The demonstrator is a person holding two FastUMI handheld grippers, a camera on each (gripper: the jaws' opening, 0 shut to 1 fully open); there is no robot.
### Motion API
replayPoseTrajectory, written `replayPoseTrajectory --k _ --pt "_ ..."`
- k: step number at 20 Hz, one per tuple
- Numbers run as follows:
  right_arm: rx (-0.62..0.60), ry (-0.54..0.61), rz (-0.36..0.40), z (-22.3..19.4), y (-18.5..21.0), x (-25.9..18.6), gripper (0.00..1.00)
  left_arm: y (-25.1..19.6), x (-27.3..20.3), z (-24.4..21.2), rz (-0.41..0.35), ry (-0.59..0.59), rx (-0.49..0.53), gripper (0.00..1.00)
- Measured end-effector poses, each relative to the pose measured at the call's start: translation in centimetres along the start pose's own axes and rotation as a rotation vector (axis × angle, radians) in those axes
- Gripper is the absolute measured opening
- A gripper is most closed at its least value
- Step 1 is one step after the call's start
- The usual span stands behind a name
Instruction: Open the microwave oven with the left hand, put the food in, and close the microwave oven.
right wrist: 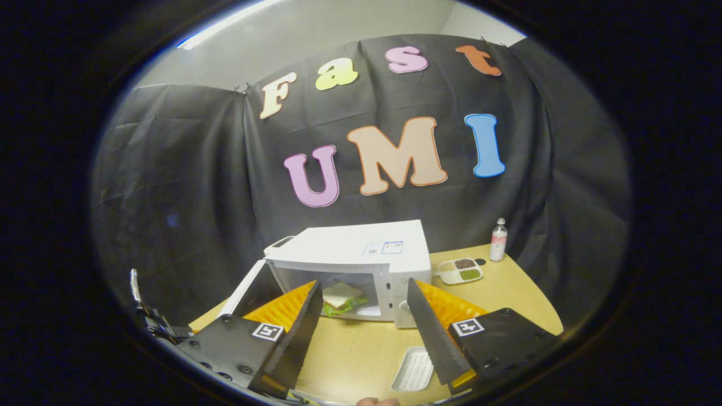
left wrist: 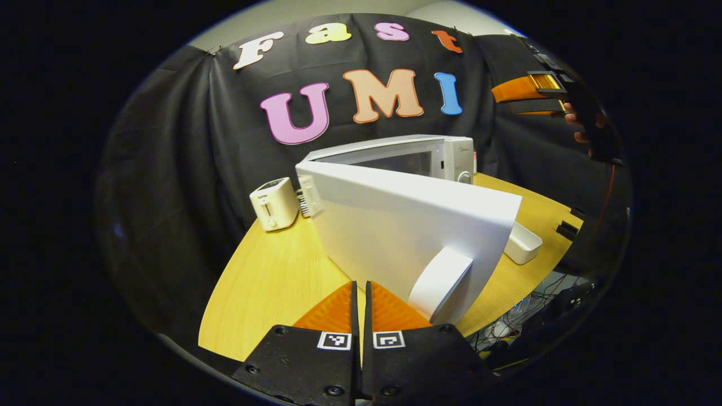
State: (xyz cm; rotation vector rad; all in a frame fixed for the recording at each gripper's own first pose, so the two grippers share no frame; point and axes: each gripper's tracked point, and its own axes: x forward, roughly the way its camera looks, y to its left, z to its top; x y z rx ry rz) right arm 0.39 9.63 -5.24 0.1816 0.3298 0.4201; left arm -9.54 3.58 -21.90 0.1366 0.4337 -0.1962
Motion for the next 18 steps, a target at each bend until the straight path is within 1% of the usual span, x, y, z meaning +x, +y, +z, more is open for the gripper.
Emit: replayPoseTrajectory --k 2,3,7,8,13,16,18 --pt "0.009 -0.013 -0.015 0.6 -0.3 -0.5 0.92 -1.0 1.0 1.0 -0.036 -0.016 0.003 0.0" --pt "0.013 -0.019 -0.024 0.9 -0.5 -0.8 0.84 -1.5 1.5 1.3 -0.05 -0.021 0.003 0.0" --pt "0.014 -0.045 -0.069 2.1 -1.6 -2.4 0.83 -3.3 3.7 2.7 -0.107 -0.031 -0.004 0.0" --pt "0.014 -0.05 -0.08 2.3 -1.9 -2.9 0.83 -3.3 4.4 3.1 -0.104 -0.034 0.001 0.0" --pt "0.0 -0.084 -0.134 3.5 -3.4 -4.7 0.83 -4.7 7.2 5.5 -0.164 -0.066 0.019 0.0" --pt "-0.011 -0.103 -0.158 3.9 -4.1 -5.6 0.83 -5.5 9.0 6.7 -0.189 -0.08 0.018 0.0" --pt "-0.01 -0.098 -0.175 3.6 -4.7 -6.1 0.83 -5.9 10.4 7.9 -0.19 -0.091 0.009 0.0"
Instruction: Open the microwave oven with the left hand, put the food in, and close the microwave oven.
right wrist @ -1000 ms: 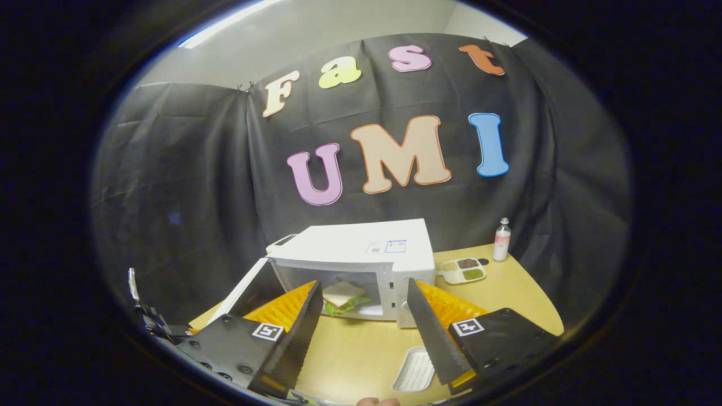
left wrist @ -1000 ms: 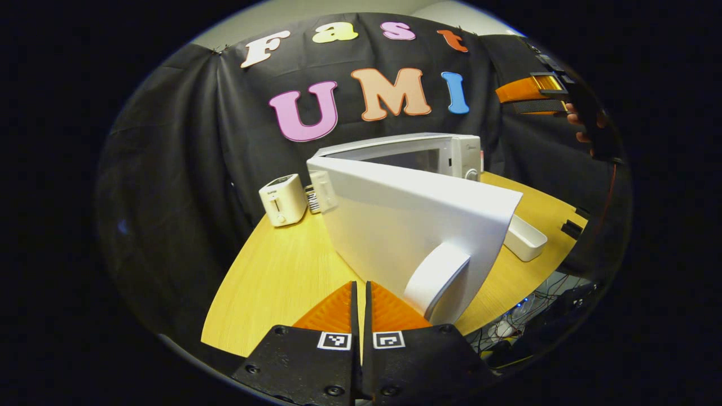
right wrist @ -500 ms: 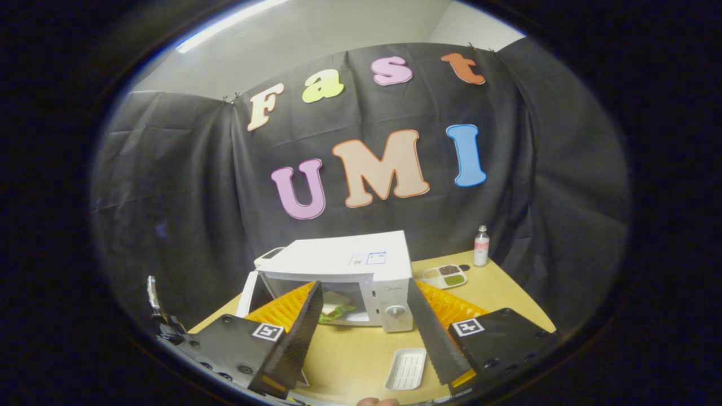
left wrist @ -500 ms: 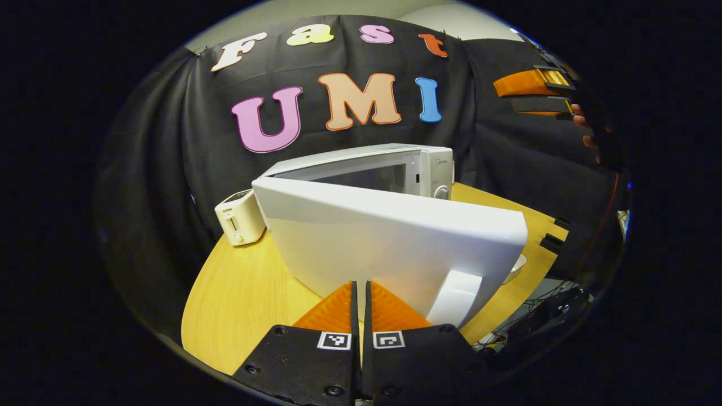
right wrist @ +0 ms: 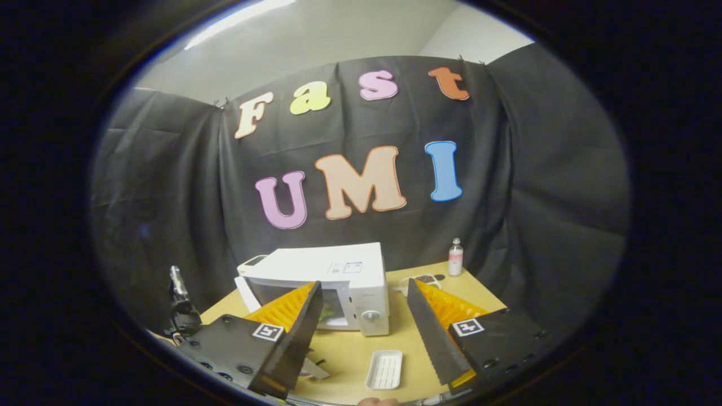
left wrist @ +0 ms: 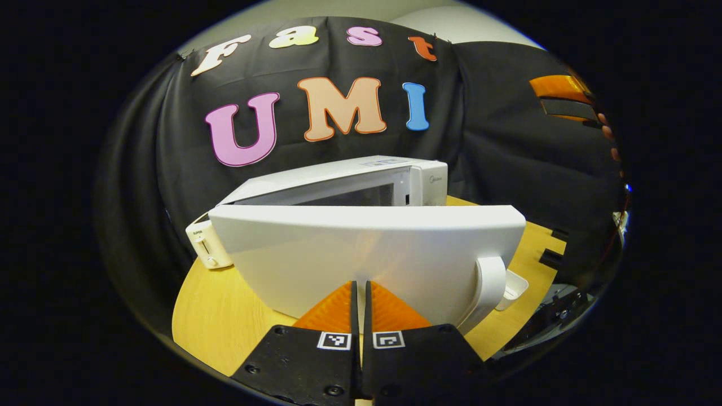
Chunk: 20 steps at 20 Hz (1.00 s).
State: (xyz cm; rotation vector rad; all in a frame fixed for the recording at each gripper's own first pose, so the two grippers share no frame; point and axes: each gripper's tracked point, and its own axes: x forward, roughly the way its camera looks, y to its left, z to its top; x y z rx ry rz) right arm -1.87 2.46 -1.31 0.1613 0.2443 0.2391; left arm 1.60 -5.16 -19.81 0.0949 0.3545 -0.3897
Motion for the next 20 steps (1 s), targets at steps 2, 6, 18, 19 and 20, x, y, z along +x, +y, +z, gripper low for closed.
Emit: replayPoseTrajectory --k 2,6,18,19,20 --pt "-0.013 0.005 -0.015 -0.2 -0.6 -0.3 0.83 0.4 1.6 0.7 0.025 0.003 0.008 0.0" --pt "-0.023 0.008 -0.032 -0.1 -1.4 -0.6 0.83 -0.2 4.8 2.0 0.031 0.002 0.007 0.0" --pt "-0.067 0.027 -0.04 -0.2 -2.7 -0.6 0.83 -0.1 10.6 2.7 0.088 0.03 -0.056 0.0" --pt "-0.071 0.029 -0.041 -0.3 -2.8 -0.6 0.83 -0.1 10.9 2.9 0.093 0.03 -0.061 0.0" --pt "-0.07 0.029 -0.042 -0.3 -2.9 -0.6 0.83 0.0 11.2 3.0 0.1 0.034 -0.061 0.0"
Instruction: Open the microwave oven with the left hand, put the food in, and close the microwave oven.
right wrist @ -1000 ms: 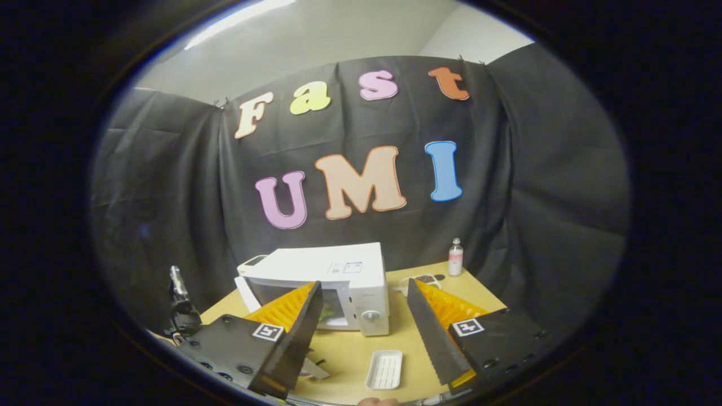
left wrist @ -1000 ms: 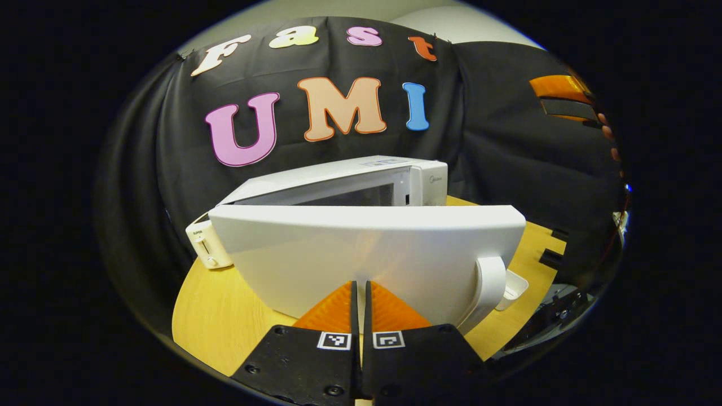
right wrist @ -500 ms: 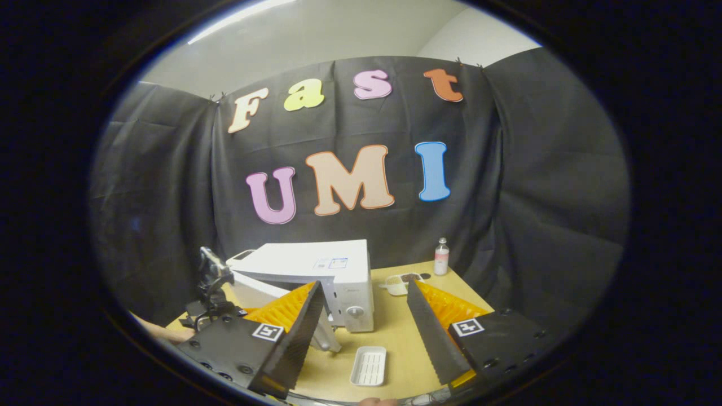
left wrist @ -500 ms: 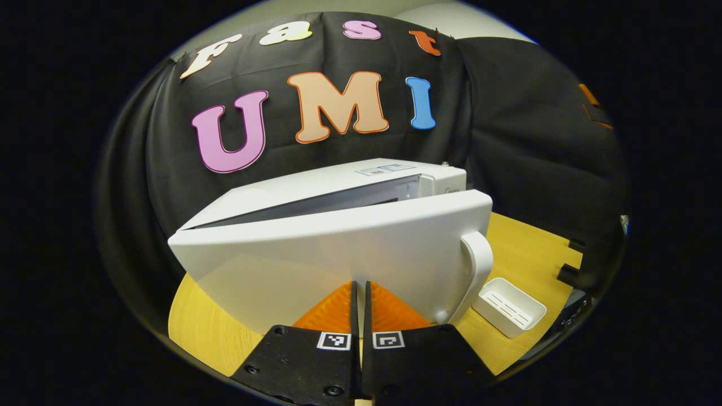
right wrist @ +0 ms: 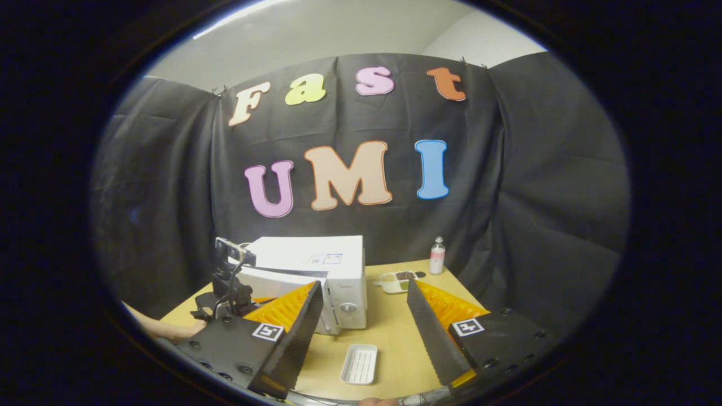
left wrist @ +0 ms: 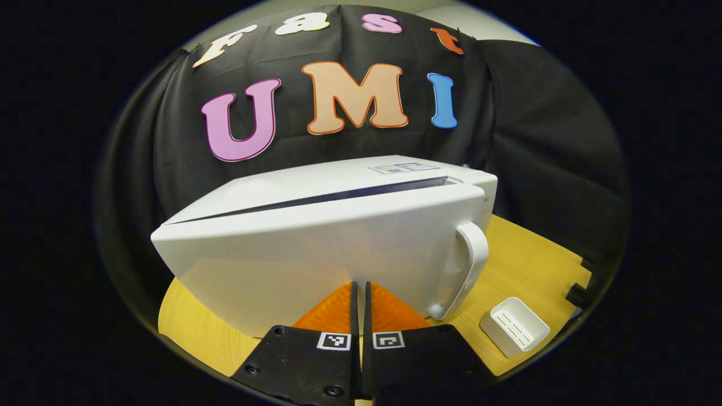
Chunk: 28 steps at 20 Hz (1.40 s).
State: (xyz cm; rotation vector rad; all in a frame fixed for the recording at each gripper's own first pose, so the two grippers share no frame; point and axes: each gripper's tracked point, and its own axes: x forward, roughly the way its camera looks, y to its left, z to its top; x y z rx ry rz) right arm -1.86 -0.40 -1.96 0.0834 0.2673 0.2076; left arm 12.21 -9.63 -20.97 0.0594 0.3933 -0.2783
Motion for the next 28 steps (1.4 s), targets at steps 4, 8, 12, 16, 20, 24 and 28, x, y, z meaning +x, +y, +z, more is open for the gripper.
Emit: replayPoseTrajectory --k 4,8,12,16,20,24,28 --pt "-0.002 0.0 -0.006 0.1 -0.4 0.4 0.84 0.1 0.9 0.3 0.025 0.001 0.016 0.0" --pt "0.004 0.0 -0.009 0.1 -0.7 0.7 0.84 0.1 1.3 0.4 0.032 -0.006 -0.019 0.0" --pt "0.018 0.004 0.005 -0.1 -0.3 0.8 0.84 -0.5 2.0 -0.2 0.015 0.032 -0.047 0.0" --pt "0.002 -0.001 0.009 -0.2 -0.3 0.6 0.84 0.1 1.1 1.0 0.043 -0.015 -0.03 0.01" --pt "0.022 -0.021 0.013 0.3 -0.4 0.7 0.84 0.9 -2.5 2.8 0.051 -0.065 -0.047 0.0" --pt "0.043 -0.034 0.036 0.8 0.2 1.6 0.84 2.9 -8.8 8.0 0.098 -0.185 -0.06 0.0" --pt "0.036 -0.049 0.06 1.1 1.0 2.4 0.83 5.5 -15.3 13.2 0.177 -0.291 -0.086 0.0"
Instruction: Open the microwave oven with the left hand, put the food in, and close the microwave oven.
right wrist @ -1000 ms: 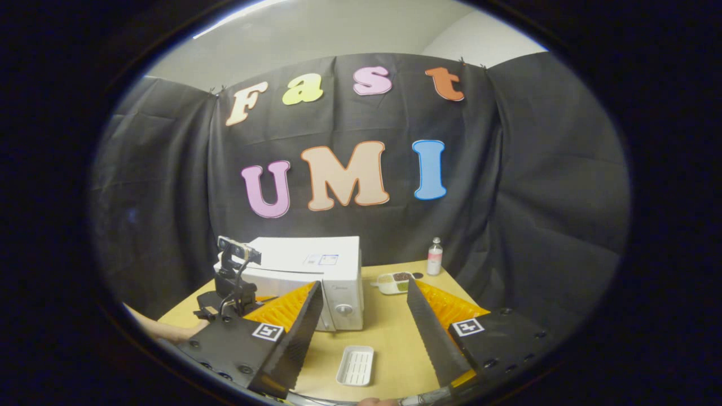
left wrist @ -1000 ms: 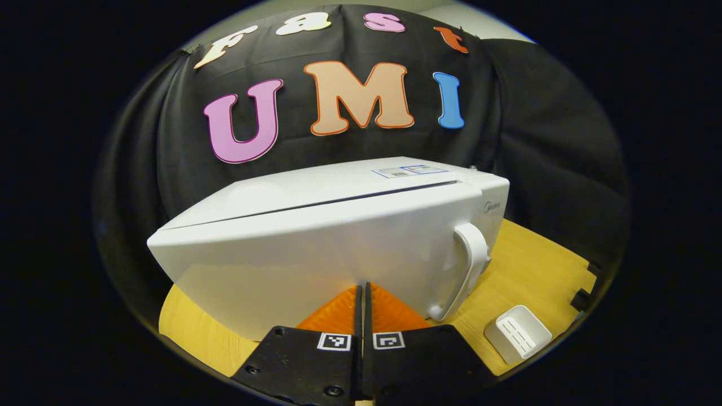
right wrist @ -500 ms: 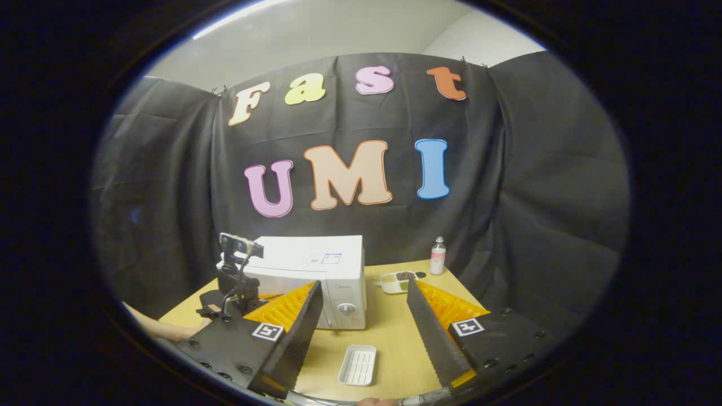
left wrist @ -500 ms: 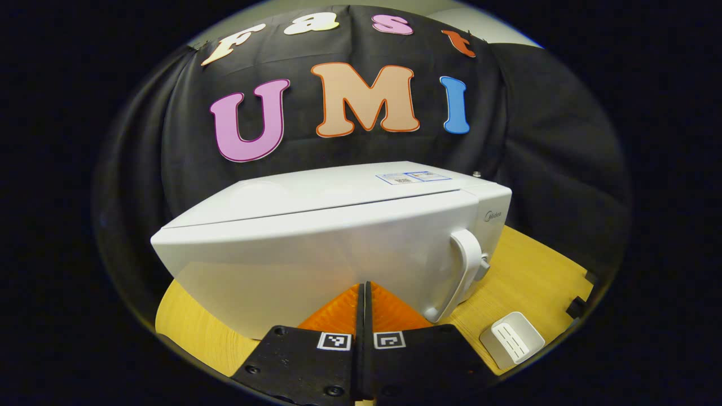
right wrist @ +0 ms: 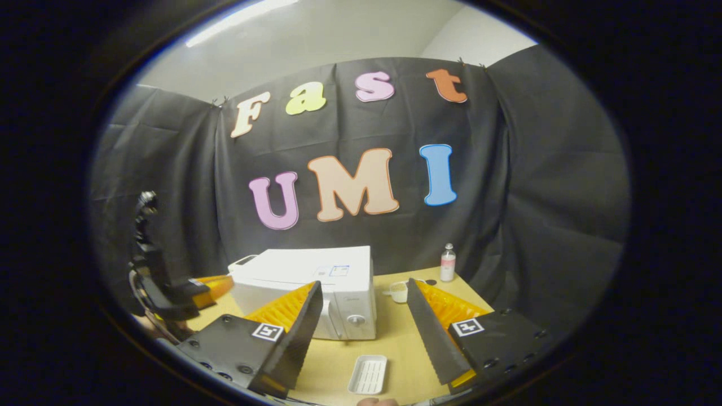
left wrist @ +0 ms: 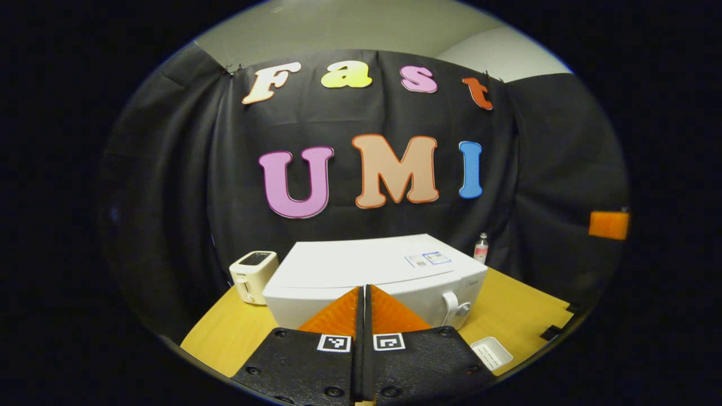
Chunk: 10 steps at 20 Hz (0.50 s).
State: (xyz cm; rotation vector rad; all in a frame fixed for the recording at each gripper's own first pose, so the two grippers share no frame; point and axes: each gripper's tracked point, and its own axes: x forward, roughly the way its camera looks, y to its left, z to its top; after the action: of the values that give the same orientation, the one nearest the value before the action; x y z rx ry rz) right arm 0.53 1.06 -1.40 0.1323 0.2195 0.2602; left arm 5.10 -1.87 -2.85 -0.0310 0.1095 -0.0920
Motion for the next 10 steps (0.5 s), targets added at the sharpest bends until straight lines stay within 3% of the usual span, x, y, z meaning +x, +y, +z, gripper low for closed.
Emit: replayPoseTrajectory --k 4,10 --pt "-0.022 -0.016 0.029 0.3 1.0 0.5 0.84 0.7 -3.1 5.1 0.019 -0.094 0.053 0.0" --pt "-0.023 -0.021 0.036 0.1 1.1 0.6 0.84 -0.7 -6.4 6.7 0.025 -0.132 0.061 0.0"
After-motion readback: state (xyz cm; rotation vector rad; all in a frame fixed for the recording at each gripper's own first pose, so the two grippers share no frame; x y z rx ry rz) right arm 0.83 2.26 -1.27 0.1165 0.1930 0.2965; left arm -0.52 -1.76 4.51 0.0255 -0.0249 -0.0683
